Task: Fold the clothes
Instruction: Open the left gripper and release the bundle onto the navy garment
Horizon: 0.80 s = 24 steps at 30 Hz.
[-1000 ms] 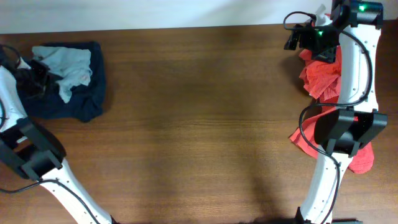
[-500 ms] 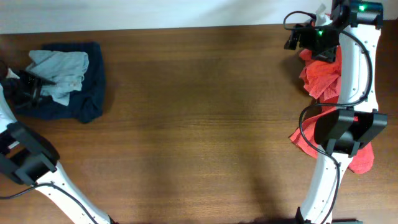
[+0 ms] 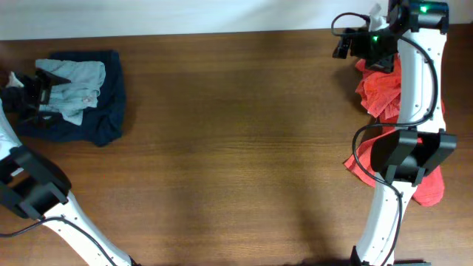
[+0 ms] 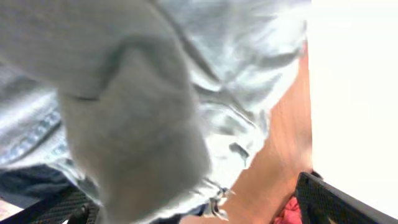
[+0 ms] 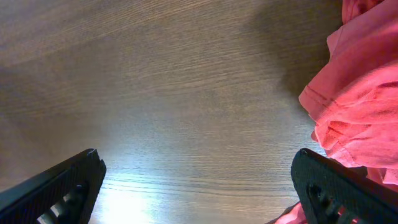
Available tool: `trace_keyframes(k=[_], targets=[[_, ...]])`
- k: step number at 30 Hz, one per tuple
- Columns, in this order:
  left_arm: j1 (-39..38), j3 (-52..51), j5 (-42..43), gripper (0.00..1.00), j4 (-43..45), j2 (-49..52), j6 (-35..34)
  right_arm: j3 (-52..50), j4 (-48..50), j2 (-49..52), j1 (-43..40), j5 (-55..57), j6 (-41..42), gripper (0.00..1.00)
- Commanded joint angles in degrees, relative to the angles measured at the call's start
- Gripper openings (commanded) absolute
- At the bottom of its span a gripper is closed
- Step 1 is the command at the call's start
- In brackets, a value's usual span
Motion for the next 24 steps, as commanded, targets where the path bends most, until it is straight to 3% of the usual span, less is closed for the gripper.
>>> trace_keyframes(k=[1, 6, 9, 14, 24], targets=[[-0.81, 1.46, -1.46, 0.99, -2.23, -3.8, 2.99, 0.17, 0.17, -0.68, 0.33, -0.72, -0.24, 0.98], [-4.59, 1.36, -13.33, 0.99, -7.67, -3.91, 10.45, 0.17, 0.0, -0.68, 0.33, -0.72, -0.24, 0.99], [-7.39, 1.38, -16.37, 0.99, -7.34, -3.93, 15.87, 0.17, 0.0, -0.68, 0.33, -0.72, -0.24, 0.98], [-12.59, 1.46, -20.22, 0.95, -6.1, -4.22, 19.19, 0.17, -0.09, -0.68, 0.44, -0.74, -0.26, 0.98], [-17.49, 3.43, -24.41, 0.95, -4.42, -11.93, 19.19, 7.08, -2.54, -3.06, 0.7, -0.72, -2.91, 0.98]])
